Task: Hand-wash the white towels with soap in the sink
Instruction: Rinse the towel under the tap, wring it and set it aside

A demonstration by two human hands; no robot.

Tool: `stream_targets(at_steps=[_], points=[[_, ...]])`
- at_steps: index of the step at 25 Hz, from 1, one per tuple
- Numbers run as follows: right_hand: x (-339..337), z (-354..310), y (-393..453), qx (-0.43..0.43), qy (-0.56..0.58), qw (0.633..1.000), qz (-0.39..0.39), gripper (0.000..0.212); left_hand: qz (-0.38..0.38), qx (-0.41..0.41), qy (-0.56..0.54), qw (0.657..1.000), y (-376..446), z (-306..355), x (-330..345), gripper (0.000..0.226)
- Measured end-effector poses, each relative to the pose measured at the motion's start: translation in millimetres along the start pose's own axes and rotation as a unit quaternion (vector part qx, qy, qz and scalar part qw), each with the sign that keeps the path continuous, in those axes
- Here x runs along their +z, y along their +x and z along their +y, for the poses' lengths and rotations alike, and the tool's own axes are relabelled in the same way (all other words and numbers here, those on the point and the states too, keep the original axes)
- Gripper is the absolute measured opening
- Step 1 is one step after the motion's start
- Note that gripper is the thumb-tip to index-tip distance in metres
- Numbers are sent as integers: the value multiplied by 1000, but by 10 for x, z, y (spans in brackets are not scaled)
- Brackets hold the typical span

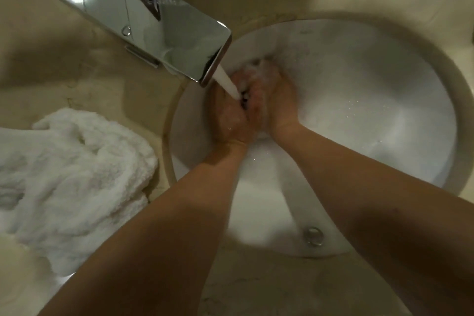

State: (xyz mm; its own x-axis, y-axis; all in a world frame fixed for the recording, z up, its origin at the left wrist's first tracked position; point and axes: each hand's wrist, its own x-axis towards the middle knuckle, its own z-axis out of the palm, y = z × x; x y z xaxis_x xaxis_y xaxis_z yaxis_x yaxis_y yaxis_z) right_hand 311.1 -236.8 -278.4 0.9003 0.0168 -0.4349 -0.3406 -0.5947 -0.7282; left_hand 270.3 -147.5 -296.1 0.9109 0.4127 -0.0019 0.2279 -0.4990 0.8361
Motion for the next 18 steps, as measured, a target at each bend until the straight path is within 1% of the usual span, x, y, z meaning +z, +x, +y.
stream_targets(at_steps=[2, 4, 6, 8, 10, 12, 13, 14, 15, 16, 17, 18], points=[[8, 8, 35, -67, -14, 998, 11, 36, 26, 51, 74, 996, -8, -13, 36, 44], [-24, -14, 61, -148, -59, 987, 17, 45, 76, 52, 110, 990, -17, 74, 36, 45], [-51, -16, 130, -185, -76, 980, 7, 42, 118, 50, 115, 985, -12, 118, 71, 40], [-58, -43, 171, -179, -86, 980, -5, 38, 131, 50, 116, 983, -3, 119, 98, 37], [-39, -13, 179, -183, -100, 978, -7, 37, 124, 39, 132, 983, -3, 103, 97, 39], [-56, -27, 166, -125, -76, 989, -14, 27, 108, 10, 141, 984, -13, 125, 91, 41], [-79, -44, 130, -90, -53, 994, -20, 24, 98, -25, 125, 987, -30, 185, 77, 41], [-100, -55, 93, -62, -36, 997, -20, 27, 99, -70, 104, 987, -56, 229, 89, 40], [-113, -48, 42, -38, -26, 999, -16, 33, 136, -122, 82, 980, -101, 311, 74, 43], [-120, -32, -8, -19, -30, 999, -8, 39, 191, -177, 69, 963, -163, 371, 61, 55], [-125, -28, -54, -5, -40, 999, 4, 42, 224, -244, 48, 942, -226, 461, 15, 72], [-131, -31, -98, 2, -50, 999, 15, 42, 217, -327, 10, 920, -279, 523, -26, 87]])
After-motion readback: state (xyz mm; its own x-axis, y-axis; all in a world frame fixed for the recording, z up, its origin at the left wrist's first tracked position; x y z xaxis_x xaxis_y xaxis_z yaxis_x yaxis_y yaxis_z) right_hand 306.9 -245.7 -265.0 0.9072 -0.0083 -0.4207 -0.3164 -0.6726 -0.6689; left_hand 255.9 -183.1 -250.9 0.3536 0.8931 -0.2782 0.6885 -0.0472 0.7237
